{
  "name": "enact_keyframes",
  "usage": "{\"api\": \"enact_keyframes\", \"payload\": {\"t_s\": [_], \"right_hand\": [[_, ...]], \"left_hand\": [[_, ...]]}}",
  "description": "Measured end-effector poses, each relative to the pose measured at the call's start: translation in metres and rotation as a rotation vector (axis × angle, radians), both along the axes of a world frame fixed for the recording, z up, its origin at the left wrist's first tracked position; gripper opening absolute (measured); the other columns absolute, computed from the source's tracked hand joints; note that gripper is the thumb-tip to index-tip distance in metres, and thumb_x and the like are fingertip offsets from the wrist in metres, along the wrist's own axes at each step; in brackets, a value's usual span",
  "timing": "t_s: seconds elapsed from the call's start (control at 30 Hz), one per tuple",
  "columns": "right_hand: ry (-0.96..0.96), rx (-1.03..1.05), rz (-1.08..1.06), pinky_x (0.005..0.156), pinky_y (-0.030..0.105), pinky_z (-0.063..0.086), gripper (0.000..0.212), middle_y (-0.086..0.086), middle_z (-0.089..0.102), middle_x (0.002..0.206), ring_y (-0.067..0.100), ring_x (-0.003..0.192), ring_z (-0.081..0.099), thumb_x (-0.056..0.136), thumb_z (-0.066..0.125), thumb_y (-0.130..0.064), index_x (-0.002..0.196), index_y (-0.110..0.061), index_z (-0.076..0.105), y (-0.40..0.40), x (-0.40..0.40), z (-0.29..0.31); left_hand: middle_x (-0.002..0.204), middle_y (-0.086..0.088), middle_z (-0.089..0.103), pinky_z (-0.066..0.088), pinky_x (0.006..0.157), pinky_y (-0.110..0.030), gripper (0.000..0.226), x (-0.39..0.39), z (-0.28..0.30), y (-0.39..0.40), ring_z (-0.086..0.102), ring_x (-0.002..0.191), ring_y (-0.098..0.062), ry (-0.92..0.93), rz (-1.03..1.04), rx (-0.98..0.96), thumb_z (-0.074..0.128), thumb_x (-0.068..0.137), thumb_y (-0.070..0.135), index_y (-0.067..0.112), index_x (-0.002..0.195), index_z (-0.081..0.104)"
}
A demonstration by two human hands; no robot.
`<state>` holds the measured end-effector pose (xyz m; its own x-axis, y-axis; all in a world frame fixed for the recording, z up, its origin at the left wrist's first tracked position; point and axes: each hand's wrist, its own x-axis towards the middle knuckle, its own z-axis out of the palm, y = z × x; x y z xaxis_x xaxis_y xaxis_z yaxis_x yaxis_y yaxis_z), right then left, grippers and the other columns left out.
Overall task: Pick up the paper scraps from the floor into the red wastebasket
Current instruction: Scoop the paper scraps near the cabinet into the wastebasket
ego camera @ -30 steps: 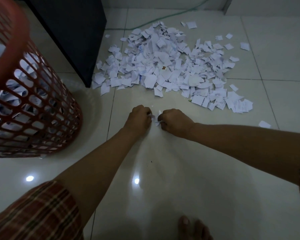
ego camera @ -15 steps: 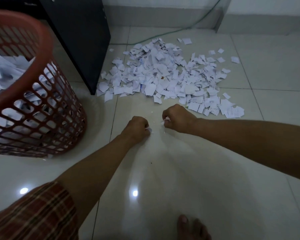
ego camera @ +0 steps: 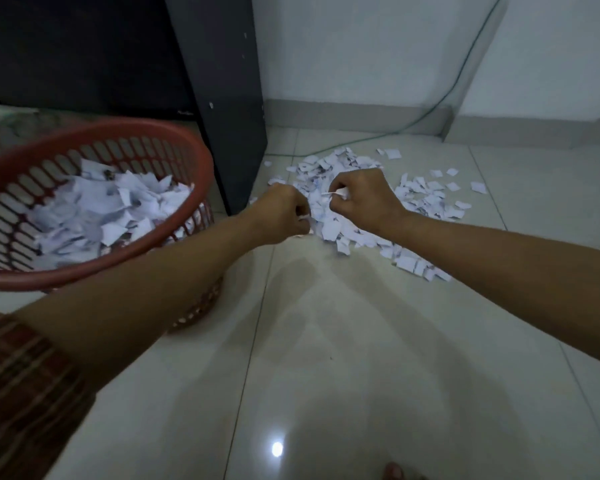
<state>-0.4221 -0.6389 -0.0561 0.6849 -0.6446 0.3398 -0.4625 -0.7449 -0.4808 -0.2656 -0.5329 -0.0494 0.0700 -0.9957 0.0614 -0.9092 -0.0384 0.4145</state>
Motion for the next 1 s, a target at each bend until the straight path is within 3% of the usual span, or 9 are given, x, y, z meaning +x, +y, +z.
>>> {"api": "enact_keyframes", "payload": {"t_s": [0.07,0.17,0.4,0.53,0.67,0.73,0.8,0.9,1.0], "right_hand": [[-0.067,-0.005,0.004,0.067,0.017,0.033,0.022,0.008,0.072,0.079,0.008,0.068,0.052,0.074,0.061,-0.020,0.085,-0.005,0.074,0.005,0.016,0.019],[-0.159,-0.033,0.027,0.060,0.015,0.031,0.017,0.006,0.071,0.074,0.011,0.064,0.055,0.074,0.064,-0.018,0.082,-0.007,0.074,0.018,0.051,0.049],[-0.279,-0.038,0.138,0.056,0.003,0.032,0.008,-0.002,0.067,0.071,0.008,0.063,0.055,0.076,0.070,-0.013,0.080,-0.007,0.075,0.053,0.129,0.087],[-0.147,0.010,0.253,0.059,0.008,0.034,0.009,-0.007,0.065,0.078,0.003,0.068,0.055,0.080,0.071,-0.019,0.084,-0.012,0.074,0.077,0.182,0.091],[0.248,0.031,0.441,0.062,0.003,0.034,0.019,-0.010,0.066,0.093,-0.004,0.073,0.054,0.089,0.066,-0.026,0.103,-0.016,0.074,0.095,0.223,0.092],[0.373,-0.008,0.493,0.072,0.012,0.039,0.024,-0.009,0.070,0.103,-0.002,0.083,0.057,0.094,0.061,-0.032,0.108,-0.019,0.073,0.099,0.231,0.090],[0.427,-0.051,0.489,0.077,0.022,0.039,0.025,-0.006,0.070,0.109,0.003,0.089,0.055,0.096,0.057,-0.034,0.110,-0.020,0.072,0.102,0.241,0.086],[0.415,-0.144,0.457,0.075,0.026,0.043,0.017,-0.007,0.070,0.098,0.009,0.088,0.059,0.090,0.065,-0.030,0.101,-0.022,0.074,0.099,0.244,0.076],[0.410,-0.243,0.422,0.074,0.032,0.048,0.016,-0.009,0.068,0.089,0.013,0.085,0.060,0.088,0.065,-0.030,0.099,-0.021,0.073,0.091,0.235,0.071]], "left_hand": [[0.088,-0.013,0.071,0.050,0.074,-0.035,0.018,0.012,0.032,0.006,0.064,0.081,-0.024,-0.041,-0.026,-0.012,0.072,0.079,0.011,-0.001,0.092,0.074],[0.092,-0.006,0.068,0.043,0.068,-0.021,0.018,0.036,0.079,0.026,0.061,0.084,-0.018,-0.130,-0.042,0.005,0.072,0.081,0.013,0.003,0.095,0.072],[0.090,-0.005,0.069,0.055,0.076,-0.035,0.017,0.123,0.127,0.082,0.065,0.082,-0.021,-0.223,0.127,0.040,0.075,0.079,0.016,0.007,0.093,0.072],[0.092,0.000,0.067,0.045,0.067,-0.022,0.014,0.174,0.115,0.124,0.060,0.080,-0.015,-0.220,0.258,0.052,0.074,0.082,0.015,0.008,0.094,0.070],[0.110,-0.001,0.068,0.045,0.081,-0.026,0.029,0.204,0.107,0.133,0.061,0.098,-0.018,-0.268,0.287,0.092,0.073,0.084,0.021,0.015,0.112,0.068],[0.119,0.000,0.065,0.047,0.090,-0.030,0.042,0.205,0.107,0.128,0.060,0.107,-0.019,-0.268,0.263,0.122,0.077,0.080,0.024,0.022,0.120,0.065],[0.123,0.002,0.063,0.047,0.095,-0.036,0.045,0.208,0.103,0.122,0.059,0.111,-0.021,-0.264,0.252,0.171,0.078,0.079,0.025,0.026,0.122,0.064],[0.117,0.002,0.065,0.049,0.094,-0.040,0.024,0.208,0.098,0.112,0.061,0.106,-0.021,-0.293,0.261,0.152,0.070,0.084,0.023,0.024,0.108,0.069],[0.108,0.000,0.068,0.052,0.088,-0.041,0.019,0.206,0.091,0.103,0.063,0.097,-0.022,-0.289,0.287,0.149,0.067,0.086,0.026,0.020,0.104,0.070]]}}
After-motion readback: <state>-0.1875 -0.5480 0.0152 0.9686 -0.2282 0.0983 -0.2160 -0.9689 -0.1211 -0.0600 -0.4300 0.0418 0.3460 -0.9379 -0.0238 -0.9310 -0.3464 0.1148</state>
